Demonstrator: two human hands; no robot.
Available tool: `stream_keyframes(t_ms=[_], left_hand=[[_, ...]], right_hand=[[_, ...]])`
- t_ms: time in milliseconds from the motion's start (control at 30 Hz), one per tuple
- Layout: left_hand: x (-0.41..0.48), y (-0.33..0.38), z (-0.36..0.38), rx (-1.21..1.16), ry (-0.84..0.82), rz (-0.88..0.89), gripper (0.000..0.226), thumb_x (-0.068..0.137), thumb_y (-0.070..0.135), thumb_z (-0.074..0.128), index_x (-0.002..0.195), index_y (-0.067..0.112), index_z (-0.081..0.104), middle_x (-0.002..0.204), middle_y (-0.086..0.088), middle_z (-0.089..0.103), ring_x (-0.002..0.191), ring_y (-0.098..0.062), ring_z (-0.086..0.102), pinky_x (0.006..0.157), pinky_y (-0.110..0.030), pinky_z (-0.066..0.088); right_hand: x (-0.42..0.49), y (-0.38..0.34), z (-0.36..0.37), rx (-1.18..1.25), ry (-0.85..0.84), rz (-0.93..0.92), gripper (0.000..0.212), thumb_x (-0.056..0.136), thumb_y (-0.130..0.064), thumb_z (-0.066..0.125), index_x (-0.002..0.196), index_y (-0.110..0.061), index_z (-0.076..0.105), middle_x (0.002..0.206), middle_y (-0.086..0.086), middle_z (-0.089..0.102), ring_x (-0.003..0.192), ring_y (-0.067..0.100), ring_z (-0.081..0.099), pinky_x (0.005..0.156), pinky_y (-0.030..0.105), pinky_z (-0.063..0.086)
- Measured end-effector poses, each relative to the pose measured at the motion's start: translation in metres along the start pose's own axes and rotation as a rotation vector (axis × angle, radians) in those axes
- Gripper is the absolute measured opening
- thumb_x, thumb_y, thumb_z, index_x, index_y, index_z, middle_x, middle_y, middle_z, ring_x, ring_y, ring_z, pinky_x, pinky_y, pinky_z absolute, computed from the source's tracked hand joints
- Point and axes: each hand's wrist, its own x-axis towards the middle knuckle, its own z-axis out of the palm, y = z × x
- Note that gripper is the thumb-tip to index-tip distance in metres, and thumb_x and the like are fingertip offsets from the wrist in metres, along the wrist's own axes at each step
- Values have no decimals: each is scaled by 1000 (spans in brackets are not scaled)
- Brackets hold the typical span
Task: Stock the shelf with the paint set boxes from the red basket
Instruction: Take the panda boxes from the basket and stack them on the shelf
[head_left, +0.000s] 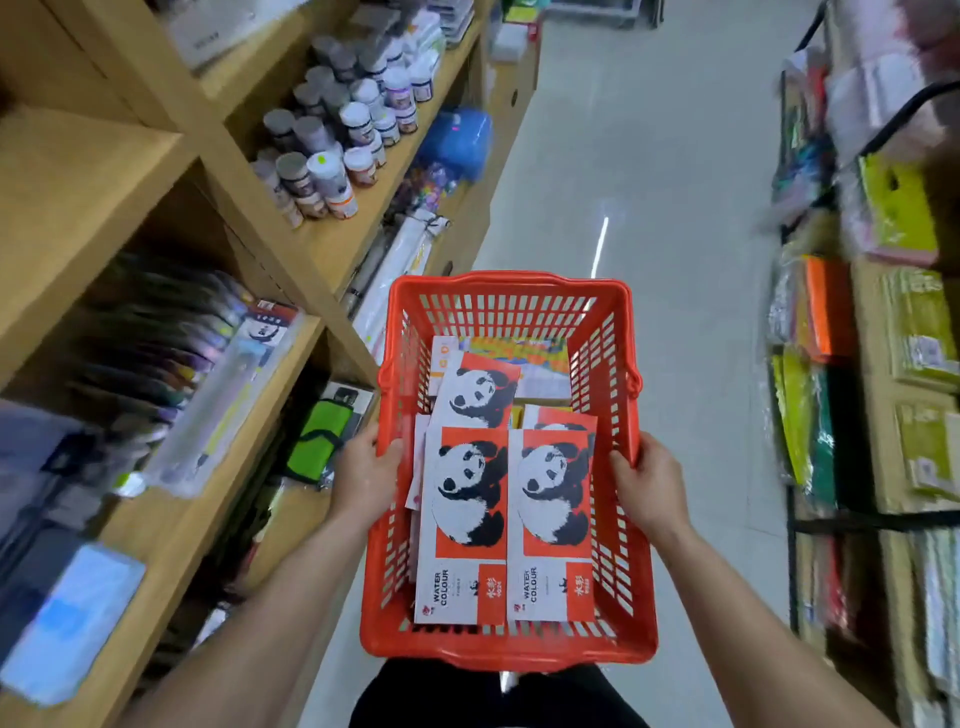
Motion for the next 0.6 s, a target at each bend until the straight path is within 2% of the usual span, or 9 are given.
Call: stream_keyframes(t_ms=[67,133,233,300,400,467,600], left_hand=[[60,-1,12,23,-27,-22,20,96,21,64,114,21,73,83,15,75,77,-10,74,70,-28,57],[116,-4,22,50,-70,-48,23,91,33,61,109,24,72,88,7,78,81,-21,76,78,-42,61],[189,-9,39,112,-115,-82,34,87,46,54,106,24,70,94,-2,79,85,-32,74,80,-49,60],[227,-8,52,104,-128,-100,27,92,40,58,108,22,70,96,-4,79,88,-33,74,81,-48,60],[274,-10,73,71,-114,-92,14,99,17,62,108,16,72,94,-6,77,88,-33,73,75,-38,56],[299,-11,85,74,-132,-86,11,101,16,61,105,18,70,94,-7,77,85,-32,73,75,-39,56],[336,-10,101,49,-165,-83,11,102,15,59,104,20,68,89,1,75,82,-26,71,75,-39,56]], right_hand=[[48,-10,24,-25,10,19,16,97,-6,62,107,1,72,103,23,78,97,43,73,75,41,51],[90,-20,48,-41,13,56,17,97,-7,62,109,1,71,105,23,78,98,42,73,76,41,51],[148,-29,80,-45,11,96,18,97,-7,61,110,0,71,106,22,78,98,42,73,76,39,51],[183,-33,98,-53,14,115,17,97,-8,61,110,-1,71,104,21,78,97,41,73,73,35,48],[226,-34,120,-57,12,154,18,98,-9,61,111,-3,71,105,19,79,96,40,73,74,35,49],[249,-33,132,-61,4,167,19,98,-10,61,112,-4,71,105,18,79,96,39,74,75,34,50],[291,-33,144,-93,5,194,20,97,-12,62,113,-3,72,107,20,79,98,42,74,82,44,57]])
